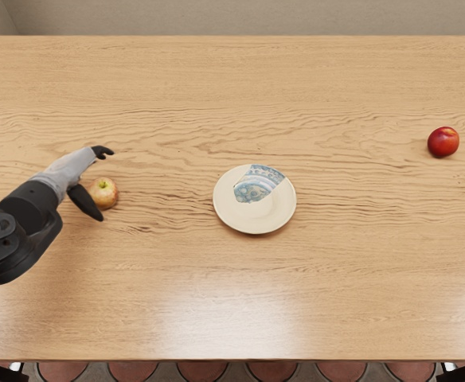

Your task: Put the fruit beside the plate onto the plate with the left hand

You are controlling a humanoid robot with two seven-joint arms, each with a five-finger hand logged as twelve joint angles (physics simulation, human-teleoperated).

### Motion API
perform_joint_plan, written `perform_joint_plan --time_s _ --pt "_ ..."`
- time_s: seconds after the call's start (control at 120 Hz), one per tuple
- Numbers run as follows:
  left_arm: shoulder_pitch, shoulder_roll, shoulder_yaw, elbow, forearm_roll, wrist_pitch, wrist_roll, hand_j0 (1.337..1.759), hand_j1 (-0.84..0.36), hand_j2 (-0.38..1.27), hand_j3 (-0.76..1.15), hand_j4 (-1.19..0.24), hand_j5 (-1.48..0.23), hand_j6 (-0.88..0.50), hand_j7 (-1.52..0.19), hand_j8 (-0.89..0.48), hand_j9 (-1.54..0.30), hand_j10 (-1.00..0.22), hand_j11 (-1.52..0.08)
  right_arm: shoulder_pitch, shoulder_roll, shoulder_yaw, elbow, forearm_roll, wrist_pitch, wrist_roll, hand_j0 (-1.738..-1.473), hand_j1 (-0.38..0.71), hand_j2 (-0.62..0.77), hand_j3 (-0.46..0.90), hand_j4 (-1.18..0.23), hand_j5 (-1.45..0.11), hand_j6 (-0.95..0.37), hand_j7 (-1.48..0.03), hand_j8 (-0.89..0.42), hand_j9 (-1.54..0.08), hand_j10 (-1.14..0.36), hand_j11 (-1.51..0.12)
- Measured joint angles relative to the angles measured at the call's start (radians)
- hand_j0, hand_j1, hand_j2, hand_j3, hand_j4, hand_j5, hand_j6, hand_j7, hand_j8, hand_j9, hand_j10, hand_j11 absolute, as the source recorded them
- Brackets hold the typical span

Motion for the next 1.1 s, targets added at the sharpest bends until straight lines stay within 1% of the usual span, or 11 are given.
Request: perform_joint_plan --time_s 0.367,0.4,0.458,0.5,0.542,0.583,0.667,0.725,0.825,0.95,1.1 --pt "0.021 -0.044 0.004 0.052 0.027 0.024 0.000 1.658 0.01 0.06 0.00 -0.29 -0.37 -0.29 -0.37 -0.29 -0.37 -0.29 -0.37 0.001 0.000 0.000 0.000 0.000 0.000 0.001 -1.658 -0.35 0.00 0.00 0.00 0.00 0.00 0.00 0.00 0.00 0.00 0.00" --pt "0.022 -0.046 0.004 0.058 0.028 0.024 0.000 1.650 0.01 0.08 0.00 -0.29 -0.38 -0.30 -0.38 -0.29 -0.38 -0.29 -0.38 0.001 0.000 0.000 0.000 0.000 0.000 0.001 -1.658 -0.35 0.00 0.00 0.00 0.00 0.00 0.00 0.00 0.00 0.00 0.00" --pt "0.022 -0.050 0.004 0.065 0.029 0.026 0.000 1.638 -0.01 0.05 0.16 -0.31 -0.39 -0.31 -0.39 -0.31 -0.39 -0.30 -0.39 0.001 0.000 0.000 0.000 0.000 0.000 0.001 -1.658 -0.35 0.00 0.00 0.00 0.00 0.00 0.00 0.00 0.00 0.00 0.00" --pt "0.022 -0.051 0.004 0.069 0.029 0.026 -0.001 1.632 -0.01 0.05 0.20 -0.31 -0.40 -0.31 -0.40 -0.31 -0.40 -0.31 -0.40 0.001 0.000 0.000 0.000 0.000 0.000 0.001 -1.658 -0.35 0.00 0.00 0.00 0.00 0.00 0.00 0.00 0.00 0.00 0.00" --pt "0.022 -0.050 0.004 0.071 0.029 0.028 -0.001 1.618 -0.01 0.08 0.19 -0.32 -0.41 -0.32 -0.41 -0.32 -0.41 -0.31 -0.41 0.001 0.000 0.000 0.000 0.000 0.000 0.001 -1.658 -0.35 0.00 0.00 0.00 0.00 0.00 0.00 0.00 0.00 0.00 0.00" --pt "0.022 -0.050 0.004 0.072 0.029 0.031 -0.001 1.614 -0.02 0.11 0.17 -0.33 -0.42 -0.33 -0.42 -0.32 -0.42 -0.32 -0.42 0.001 0.000 0.000 0.000 0.000 0.000 0.001 -1.658 -0.35 0.00 0.00 0.00 0.00 0.00 0.00 0.00 0.00 0.00 0.00" --pt "0.024 -0.051 0.004 0.069 0.034 0.036 0.000 1.629 -0.03 0.12 0.14 -0.34 -0.44 -0.34 -0.44 -0.34 -0.44 -0.34 -0.44 0.001 0.000 0.000 0.000 0.000 0.000 0.001 -1.658 -0.35 0.00 0.00 0.00 0.00 0.00 0.00 0.00 0.00 0.00 0.00" --pt "0.028 -0.051 0.004 0.067 0.038 0.039 0.000 1.628 -0.06 0.10 0.25 -0.36 -0.46 -0.36 -0.46 -0.36 -0.46 -0.36 -0.46 0.002 0.000 0.000 0.000 0.000 0.000 0.001 -1.658 -0.35 0.00 0.00 0.00 0.00 0.00 0.00 0.00 0.00 0.00 0.00" --pt "0.028 -0.050 0.004 0.063 0.041 0.041 0.000 1.638 -0.09 0.17 0.22 -0.39 -0.51 -0.39 -0.51 -0.39 -0.51 -0.39 -0.51 0.002 0.000 0.000 0.000 0.000 0.000 0.001 -1.658 -0.35 0.00 0.00 0.00 0.00 0.00 0.00 0.00 0.00 0.00 0.00" --pt "0.027 -0.051 0.004 0.051 0.042 0.041 0.000 1.647 -0.14 0.12 0.12 -0.43 -0.56 -0.43 -0.56 -0.43 -0.56 -0.43 -0.56 0.002 0.000 0.000 0.000 0.000 0.000 0.001 -1.658 -0.35 0.00 0.00 0.00 0.00 0.00 0.00 0.00 0.00 0.00 0.00" --pt "0.028 -0.053 0.004 0.046 0.042 0.042 0.000 1.652 -0.19 0.11 0.06 -0.47 -0.61 -0.47 -0.61 -0.47 -0.61 -0.47 -0.61 0.002 0.000 0.000 -0.001 0.000 -0.001 0.001 -1.658 -0.35 0.00 0.00 0.00 0.00 0.00 0.00 0.00 0.00 0.00 0.00"
